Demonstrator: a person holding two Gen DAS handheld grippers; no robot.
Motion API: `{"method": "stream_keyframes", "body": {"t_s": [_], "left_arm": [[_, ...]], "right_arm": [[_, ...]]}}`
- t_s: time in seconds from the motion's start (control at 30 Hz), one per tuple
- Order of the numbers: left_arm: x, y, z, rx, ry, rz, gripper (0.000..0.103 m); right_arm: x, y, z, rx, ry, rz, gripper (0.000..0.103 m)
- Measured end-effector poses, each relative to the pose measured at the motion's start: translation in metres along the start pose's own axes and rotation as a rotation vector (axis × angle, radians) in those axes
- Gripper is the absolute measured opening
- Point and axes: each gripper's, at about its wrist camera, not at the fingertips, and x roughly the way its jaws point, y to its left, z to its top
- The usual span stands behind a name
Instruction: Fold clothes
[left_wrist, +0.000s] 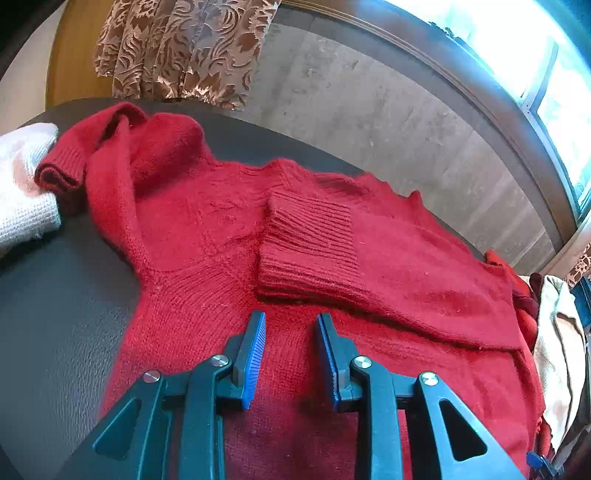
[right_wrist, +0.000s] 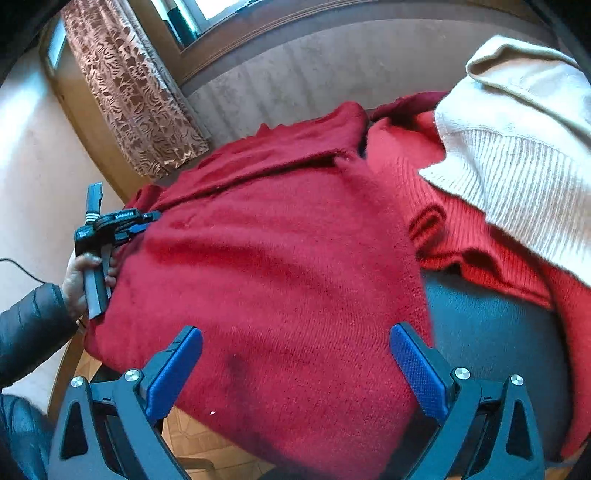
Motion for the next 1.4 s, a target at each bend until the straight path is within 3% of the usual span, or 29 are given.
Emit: {"method": "stream_keyframes", "body": {"t_s": [0.1, 0.17, 0.23, 0.3, 0.43, 0.63, 0.67, 0.77, 0.8, 1.13, 1.2, 1.27, 1.33, 1.37, 1.4], "left_arm": [[0.002, 0.002, 0.007, -0.009, 0.034, -0.002, 0.028], [-0.001, -0.005, 0.016, 0.005, 0.068, 0.020, 0.029], [-0.009, -0.014, 0.028, 0.051, 0.035, -0.019, 0.032], [-0.008, -0.026, 0.046, 0.100, 0.008, -0.048, 0.041], [0.011, -0.044, 0.086, 0.142, 0.000, -0.094, 0.049], [0.068, -0.086, 0.150, 0.216, 0.054, -0.126, 0.051], [0.078, -0.092, 0.157, 0.234, 0.057, -0.125, 0.051], [0.109, -0.106, 0.173, 0.279, 0.114, -0.136, 0.051], [0.120, -0.108, 0.176, 0.293, 0.134, -0.132, 0.051], [0.174, -0.113, 0.197, 0.340, 0.214, -0.203, 0.051], [0.184, -0.119, 0.195, 0.372, 0.238, -0.173, 0.051], [0.195, -0.124, 0.189, 0.394, 0.289, -0.154, 0.049], [0.197, -0.126, 0.186, 0.399, 0.278, -0.146, 0.029], [0.195, -0.127, 0.186, 0.389, 0.269, -0.157, 0.010], [0.193, -0.127, 0.187, 0.378, 0.260, -0.168, 0.009]], "right_arm": [[0.006, 0.004, 0.001, -0.026, -0.013, -0.014, 0.103], [0.015, 0.007, 0.012, -0.029, 0.026, -0.032, 0.103], [0.020, 0.006, 0.033, -0.012, 0.102, -0.030, 0.102], [0.019, 0.004, 0.055, 0.022, 0.088, -0.006, 0.098], [0.031, 0.009, 0.126, -0.036, -0.025, 0.059, 0.097], [0.116, 0.015, 0.232, -0.096, 0.051, 0.108, 0.097], [0.134, 0.014, 0.249, -0.096, 0.070, 0.115, 0.096], [0.183, 0.019, 0.291, -0.113, 0.118, 0.129, 0.069], [0.199, 0.023, 0.301, -0.131, 0.134, 0.126, 0.065], [0.298, 0.043, 0.351, -0.260, 0.208, 0.075, 0.060], [0.310, 0.045, 0.354, -0.276, 0.233, 0.070, 0.048], [0.317, 0.047, 0.355, -0.299, 0.258, 0.064, 0.034], [0.323, 0.055, 0.353, -0.335, 0.269, 0.052, 0.032], [0.324, 0.056, 0.355, -0.330, 0.272, 0.058, 0.021], [0.326, 0.056, 0.358, -0.313, 0.278, 0.064, 0.007]]}}
